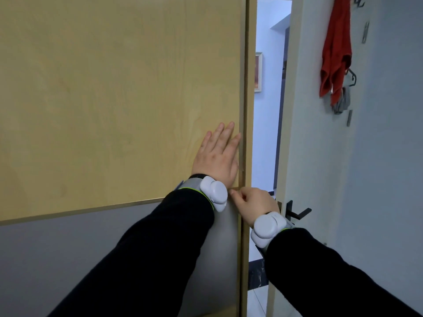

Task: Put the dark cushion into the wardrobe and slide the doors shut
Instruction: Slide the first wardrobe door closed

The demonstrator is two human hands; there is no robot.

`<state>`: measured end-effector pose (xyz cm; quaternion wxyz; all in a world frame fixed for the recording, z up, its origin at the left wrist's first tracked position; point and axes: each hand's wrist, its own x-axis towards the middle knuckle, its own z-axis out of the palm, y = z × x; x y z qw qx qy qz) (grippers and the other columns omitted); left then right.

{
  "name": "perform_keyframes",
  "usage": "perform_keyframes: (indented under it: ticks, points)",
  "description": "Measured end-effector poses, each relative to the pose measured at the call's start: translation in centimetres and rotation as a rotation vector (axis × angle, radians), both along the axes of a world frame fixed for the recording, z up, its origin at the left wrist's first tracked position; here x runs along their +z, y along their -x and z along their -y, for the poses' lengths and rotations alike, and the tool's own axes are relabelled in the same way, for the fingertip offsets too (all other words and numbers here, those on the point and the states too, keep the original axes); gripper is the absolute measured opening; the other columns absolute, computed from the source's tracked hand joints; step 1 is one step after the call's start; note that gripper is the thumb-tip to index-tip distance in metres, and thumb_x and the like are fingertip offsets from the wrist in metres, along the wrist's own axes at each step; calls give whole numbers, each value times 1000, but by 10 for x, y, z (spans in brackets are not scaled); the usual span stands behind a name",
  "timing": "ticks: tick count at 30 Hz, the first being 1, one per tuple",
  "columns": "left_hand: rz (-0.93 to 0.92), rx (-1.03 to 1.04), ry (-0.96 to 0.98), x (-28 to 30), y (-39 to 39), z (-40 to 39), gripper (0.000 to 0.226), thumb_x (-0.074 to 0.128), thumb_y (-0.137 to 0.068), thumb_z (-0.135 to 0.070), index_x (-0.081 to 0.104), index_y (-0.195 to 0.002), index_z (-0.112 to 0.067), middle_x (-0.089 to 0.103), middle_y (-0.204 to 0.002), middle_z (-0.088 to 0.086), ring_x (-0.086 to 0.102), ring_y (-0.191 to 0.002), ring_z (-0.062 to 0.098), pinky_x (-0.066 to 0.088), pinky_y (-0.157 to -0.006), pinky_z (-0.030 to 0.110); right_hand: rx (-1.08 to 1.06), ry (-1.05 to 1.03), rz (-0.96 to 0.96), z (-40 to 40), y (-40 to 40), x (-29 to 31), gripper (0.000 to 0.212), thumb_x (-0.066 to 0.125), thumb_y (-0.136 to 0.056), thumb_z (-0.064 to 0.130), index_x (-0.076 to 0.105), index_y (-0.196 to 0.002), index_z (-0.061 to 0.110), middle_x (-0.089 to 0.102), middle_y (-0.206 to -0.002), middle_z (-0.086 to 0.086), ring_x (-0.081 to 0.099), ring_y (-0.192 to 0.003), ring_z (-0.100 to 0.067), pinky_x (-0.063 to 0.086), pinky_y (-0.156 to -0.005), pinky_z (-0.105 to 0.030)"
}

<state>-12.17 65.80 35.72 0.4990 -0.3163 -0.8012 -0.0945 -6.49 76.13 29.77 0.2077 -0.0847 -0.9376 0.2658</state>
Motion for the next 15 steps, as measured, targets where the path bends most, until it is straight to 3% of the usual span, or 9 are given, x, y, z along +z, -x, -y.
perform_keyframes:
  ticks: [3,7,8,11,15]
  points:
    - [23,-166,-2,8,-10,20,50,43,-74,-21,59,-120,-9,52,-137,15,49,-127,34,29,-110,45,49,14,-155,22,-9,16,26,43,-88,35,57,-82,14,67,-90,-11,56,-84,-35,45,-69,-36]
    - [-19,-50,-16,14,-27,58,54,45,-75,-33,52,-128,-20,45,-145,8,35,-137,29,11,-114,48,145,8,-330,54,-9,32,18,47,-85,28,53,-93,13,59,-100,-9,54,-92,-33,38,-65,-33]
    - [-13,8,-33,14,-28,74,58,45,-75,-37,48,-131,-23,41,-148,6,30,-139,27,7,-114,50,157,-9,-383,64,-8,33,21,47,-84,29,55,-95,14,58,-101,-9,53,-95,-32,36,-67,-32]
    - [-6,238,-82,13,-34,137,69,44,-74,-49,32,-139,-30,29,-154,6,18,-142,27,3,-113,56,186,-89,-513,109,-8,38,55,35,-75,48,54,-118,18,57,-117,-9,49,-109,-32,39,-86,-37]
    - [91,438,-115,12,-40,208,81,37,-72,-59,15,-145,-33,12,-159,4,6,-146,28,1,-112,61,157,-177,-527,161,-7,45,76,28,-73,59,31,-141,27,25,-154,-8,20,-141,-30,23,-109,-47]
